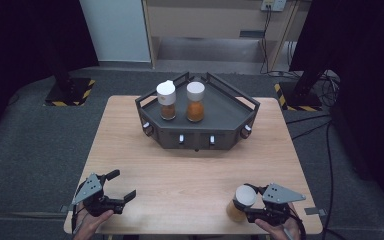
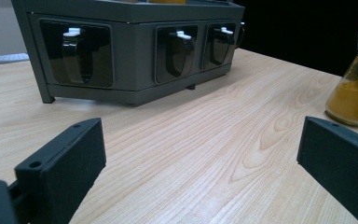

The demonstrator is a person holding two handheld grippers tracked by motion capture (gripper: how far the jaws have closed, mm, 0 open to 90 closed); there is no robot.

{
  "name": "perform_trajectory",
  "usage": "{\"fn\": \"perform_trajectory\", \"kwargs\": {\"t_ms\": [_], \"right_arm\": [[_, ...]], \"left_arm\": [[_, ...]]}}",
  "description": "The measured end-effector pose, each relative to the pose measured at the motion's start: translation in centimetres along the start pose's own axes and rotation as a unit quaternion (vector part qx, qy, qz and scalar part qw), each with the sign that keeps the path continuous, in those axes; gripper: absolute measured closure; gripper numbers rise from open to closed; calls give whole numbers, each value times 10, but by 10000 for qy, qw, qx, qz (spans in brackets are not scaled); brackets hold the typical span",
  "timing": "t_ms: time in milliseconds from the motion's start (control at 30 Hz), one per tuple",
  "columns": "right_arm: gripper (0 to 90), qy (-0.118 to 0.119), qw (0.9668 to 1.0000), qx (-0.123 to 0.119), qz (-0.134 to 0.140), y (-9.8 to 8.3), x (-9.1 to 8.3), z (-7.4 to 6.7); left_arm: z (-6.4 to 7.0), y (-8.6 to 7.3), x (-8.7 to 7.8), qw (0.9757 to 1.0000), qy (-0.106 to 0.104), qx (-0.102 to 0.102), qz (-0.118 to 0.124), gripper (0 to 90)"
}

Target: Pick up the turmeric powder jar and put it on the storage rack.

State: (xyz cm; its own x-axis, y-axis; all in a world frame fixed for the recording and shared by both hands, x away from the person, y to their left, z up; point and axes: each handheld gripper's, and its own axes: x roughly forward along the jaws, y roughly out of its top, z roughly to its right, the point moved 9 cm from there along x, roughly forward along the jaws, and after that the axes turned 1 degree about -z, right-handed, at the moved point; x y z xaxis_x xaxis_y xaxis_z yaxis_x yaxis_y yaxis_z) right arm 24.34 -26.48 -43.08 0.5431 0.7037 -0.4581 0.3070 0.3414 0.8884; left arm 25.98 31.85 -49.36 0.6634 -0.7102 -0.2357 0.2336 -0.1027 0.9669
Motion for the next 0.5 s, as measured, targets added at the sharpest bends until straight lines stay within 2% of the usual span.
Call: {"fn": "perform_trajectory", "kwargs": {"t_ms": [200, 500], "right_arm": [[334, -27, 10000, -23, 30, 11, -2, 2], [334, -116, 9999, -56, -4, 39, -4, 6]], "left_arm": [[0, 0, 0, 10000, 0, 0, 3, 0], [-1, 0, 0, 10000, 10, -4, 3, 0]]}}
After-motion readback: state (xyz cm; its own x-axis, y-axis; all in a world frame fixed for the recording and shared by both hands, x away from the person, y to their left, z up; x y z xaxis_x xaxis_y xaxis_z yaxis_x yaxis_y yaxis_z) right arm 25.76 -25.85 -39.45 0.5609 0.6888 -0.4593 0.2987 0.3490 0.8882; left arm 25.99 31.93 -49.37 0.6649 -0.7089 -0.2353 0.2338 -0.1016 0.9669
